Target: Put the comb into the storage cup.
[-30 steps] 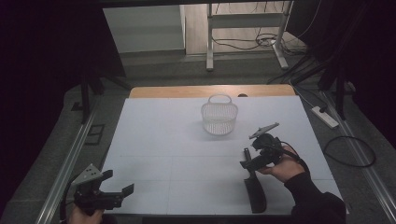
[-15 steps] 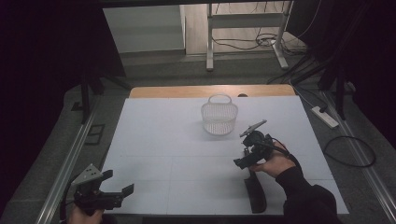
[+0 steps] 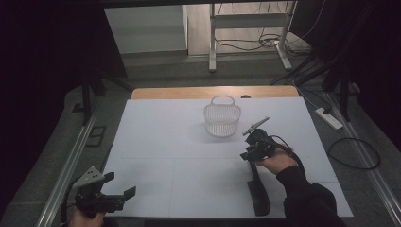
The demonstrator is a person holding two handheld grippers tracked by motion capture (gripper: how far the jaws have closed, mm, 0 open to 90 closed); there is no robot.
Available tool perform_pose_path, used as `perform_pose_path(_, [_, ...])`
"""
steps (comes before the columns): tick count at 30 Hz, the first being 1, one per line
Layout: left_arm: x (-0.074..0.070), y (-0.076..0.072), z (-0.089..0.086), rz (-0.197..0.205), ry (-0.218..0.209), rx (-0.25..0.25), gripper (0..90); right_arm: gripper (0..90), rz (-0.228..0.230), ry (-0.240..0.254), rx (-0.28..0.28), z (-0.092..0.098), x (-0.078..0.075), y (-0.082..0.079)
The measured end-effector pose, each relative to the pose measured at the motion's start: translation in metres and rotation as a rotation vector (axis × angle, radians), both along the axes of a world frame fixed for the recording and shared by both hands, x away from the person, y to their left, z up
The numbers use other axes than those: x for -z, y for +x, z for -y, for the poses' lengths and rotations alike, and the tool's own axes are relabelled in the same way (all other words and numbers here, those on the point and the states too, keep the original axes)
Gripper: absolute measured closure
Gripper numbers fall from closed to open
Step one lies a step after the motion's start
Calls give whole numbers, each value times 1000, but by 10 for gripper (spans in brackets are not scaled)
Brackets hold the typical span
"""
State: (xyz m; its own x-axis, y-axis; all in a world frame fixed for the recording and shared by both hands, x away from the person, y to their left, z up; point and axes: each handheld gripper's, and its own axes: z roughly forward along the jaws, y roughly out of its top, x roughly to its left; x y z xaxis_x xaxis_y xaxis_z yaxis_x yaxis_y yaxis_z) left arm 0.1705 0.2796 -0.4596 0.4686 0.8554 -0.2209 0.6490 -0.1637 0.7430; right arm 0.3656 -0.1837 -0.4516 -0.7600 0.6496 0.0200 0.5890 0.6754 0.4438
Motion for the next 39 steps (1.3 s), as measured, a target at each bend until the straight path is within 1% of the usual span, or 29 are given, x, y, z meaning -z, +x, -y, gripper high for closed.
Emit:
perform_pose_path(4, [0,0,0,0,0,0,4,885,-4,21,3,2,0,5])
perform_pose_path(5, [0,0,0,-1,1,0,4,894,-2,29,0,2,-1,5])
perform_pose_path(7, [0,0,0,-2,3,0,4,894,-3,38,-6,2,-2,6])
perform_pose_path(9, [0,0,0,-2,4,0,5,894,13,35,-17,1,-3,6])
perform_pose_path(12, [0,0,0,-2,4,0,5,894,29,8,-38,-1,0,7])
perform_pose_path(13, [0,0,0,-2,5,0,5,894,31,2,-39,-2,2,7])
perform_pose_path(15, [0,0,1,-2,6,0,5,894,47,-9,-37,-3,5,8])
perform_pose_path(18, [0,0,1,-3,10,0,7,894,38,-2,-32,-3,10,8])
perform_pose_path(23, [0,0,1,-2,12,1,7,894,16,-5,-31,-2,22,10])
perform_pose_path(24, [0,0,1,-2,12,2,8,894,7,-12,-30,-3,24,11])
perform_pose_path(28, [0,0,1,-1,14,3,8,894,-1,-29,-36,-4,32,12])
perform_pose_path(31, [0,0,1,-2,13,4,8,894,-4,-44,-38,-5,35,13])
perform_pose_path(39, [0,0,1,-4,12,6,9,894,1,-62,-39,-7,40,18])
